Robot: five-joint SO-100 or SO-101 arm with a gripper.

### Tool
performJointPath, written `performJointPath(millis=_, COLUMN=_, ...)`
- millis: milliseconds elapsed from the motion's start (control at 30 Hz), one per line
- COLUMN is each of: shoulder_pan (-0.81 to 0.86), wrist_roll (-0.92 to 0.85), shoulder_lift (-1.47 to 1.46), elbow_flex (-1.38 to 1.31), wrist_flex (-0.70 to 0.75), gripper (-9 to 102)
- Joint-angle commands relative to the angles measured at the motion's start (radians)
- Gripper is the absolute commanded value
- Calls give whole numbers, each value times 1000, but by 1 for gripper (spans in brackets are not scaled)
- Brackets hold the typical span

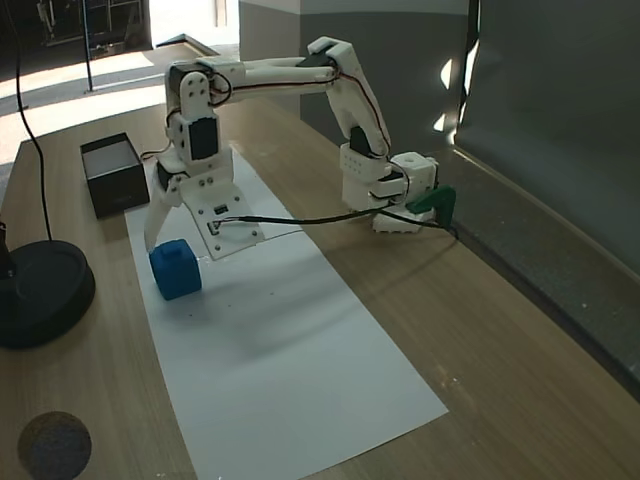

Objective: Grab a blue square and put it in the box.

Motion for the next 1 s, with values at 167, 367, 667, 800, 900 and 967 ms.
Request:
performJointPath(millis=167, shoulder_pan=58, wrist_roll=3, shoulder_lift=-127, elbow_flex=-172, wrist_flex=-2, gripper=34)
performJointPath(millis=367, shoulder_pan=110, wrist_roll=-41, shoulder_lift=-219, elbow_flex=-253, wrist_flex=0, gripper=26)
performJointPath(millis=667, shoulder_pan=141, wrist_roll=-44, shoulder_lift=-196, elbow_flex=-314, wrist_flex=34, gripper=11)
performJointPath(millis=800, shoulder_pan=241, wrist_roll=-58, shoulder_lift=-94, elbow_flex=-449, wrist_flex=67, gripper=11)
performJointPath(millis=900, shoulder_pan=373, wrist_roll=-95, shoulder_lift=29, elbow_flex=-546, wrist_flex=66, gripper=11)
performJointPath(millis=967, shoulder_pan=465, wrist_roll=-126, shoulder_lift=100, elbow_flex=-603, wrist_flex=60, gripper=11)
